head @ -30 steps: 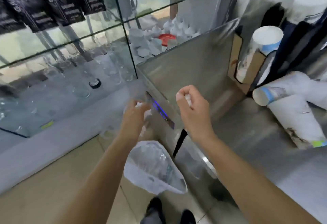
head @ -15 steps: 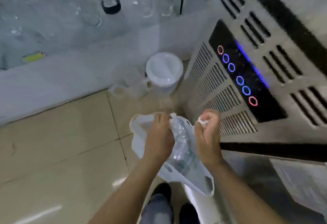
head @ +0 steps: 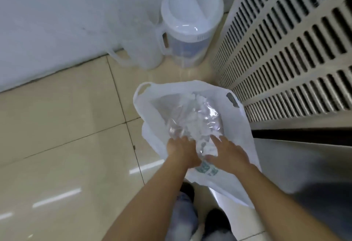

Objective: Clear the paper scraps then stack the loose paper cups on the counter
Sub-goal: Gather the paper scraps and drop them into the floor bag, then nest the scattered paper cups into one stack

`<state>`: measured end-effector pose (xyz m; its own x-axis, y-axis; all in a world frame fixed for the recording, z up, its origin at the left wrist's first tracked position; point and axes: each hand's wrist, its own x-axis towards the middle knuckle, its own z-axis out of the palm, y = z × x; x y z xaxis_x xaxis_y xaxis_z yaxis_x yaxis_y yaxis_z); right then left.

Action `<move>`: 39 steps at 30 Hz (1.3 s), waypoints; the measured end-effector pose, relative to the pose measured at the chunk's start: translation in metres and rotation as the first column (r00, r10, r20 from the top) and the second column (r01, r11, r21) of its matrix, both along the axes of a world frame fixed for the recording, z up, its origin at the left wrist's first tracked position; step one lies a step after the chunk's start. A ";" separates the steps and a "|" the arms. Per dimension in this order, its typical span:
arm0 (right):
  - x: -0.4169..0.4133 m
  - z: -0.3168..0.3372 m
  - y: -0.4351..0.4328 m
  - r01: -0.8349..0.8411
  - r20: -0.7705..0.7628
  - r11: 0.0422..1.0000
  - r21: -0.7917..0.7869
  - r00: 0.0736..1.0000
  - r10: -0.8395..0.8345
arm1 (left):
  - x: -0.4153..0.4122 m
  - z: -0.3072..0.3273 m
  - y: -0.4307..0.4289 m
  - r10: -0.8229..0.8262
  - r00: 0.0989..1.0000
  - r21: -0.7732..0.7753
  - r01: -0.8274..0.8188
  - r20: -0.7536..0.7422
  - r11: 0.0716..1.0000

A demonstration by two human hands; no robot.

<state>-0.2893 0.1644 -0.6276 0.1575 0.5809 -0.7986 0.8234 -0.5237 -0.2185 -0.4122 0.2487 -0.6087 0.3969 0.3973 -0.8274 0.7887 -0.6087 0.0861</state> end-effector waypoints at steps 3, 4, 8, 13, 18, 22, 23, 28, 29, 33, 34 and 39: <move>0.003 0.054 0.013 -0.011 0.040 0.994 0.112 0.999 0.007 | -0.003 0.051 0.013 -0.058 0.994 0.118 0.048 0.091 0.992; 0.003 0.076 0.018 -0.008 0.051 0.989 0.149 0.999 0.001 | -0.005 0.072 0.018 -0.062 0.990 0.152 0.044 0.123 0.987; 0.005 0.180 0.037 0.012 0.089 0.948 0.318 0.995 -0.042 | -0.012 0.173 0.037 0.001 0.968 0.206 -0.054 0.251 0.977; 0.006 0.325 0.051 0.033 0.112 0.887 0.461 0.989 -0.096 | -0.013 0.316 0.056 0.038 0.916 0.227 -0.140 0.399 0.964; 0.018 0.463 0.053 0.048 0.136 0.769 0.638 0.975 -0.173 | 0.004 0.446 0.065 -0.019 0.821 0.282 -0.174 0.570 0.944; 0.038 0.549 0.039 0.063 0.188 0.690 0.721 0.941 -0.282 | 0.029 0.531 0.065 -0.076 0.716 0.305 -0.198 0.694 0.932; 0.044 0.568 0.033 0.069 0.196 0.669 0.740 0.929 -0.313 | 0.037 0.548 0.065 -0.103 0.694 0.321 -0.192 0.712 0.928; 0.078 0.644 -0.011 0.112 0.207 0.534 0.838 0.840 -0.501 | 0.088 0.617 0.046 -0.210 0.605 0.355 -0.129 0.768 0.926; 0.087 0.655 -0.023 0.115 0.211 0.519 0.847 0.824 -0.527 | 0.100 0.627 0.038 -0.231 0.593 0.362 -0.111 0.771 0.925; 0.128 0.677 -0.078 0.168 0.202 0.472 0.865 0.745 -0.635 | 0.155 0.652 -0.006 -0.327 0.520 0.395 -0.022 0.789 0.918; 0.139 0.680 -0.094 0.190 0.193 0.459 0.868 0.723 -0.664 | 0.169 0.655 -0.019 -0.342 0.497 0.396 -0.004 0.798 0.918; 0.190 0.681 -0.166 0.299 0.142 0.384 0.873 0.598 -0.789 | 0.234 0.655 -0.091 -0.374 0.452 0.367 0.106 0.810 0.924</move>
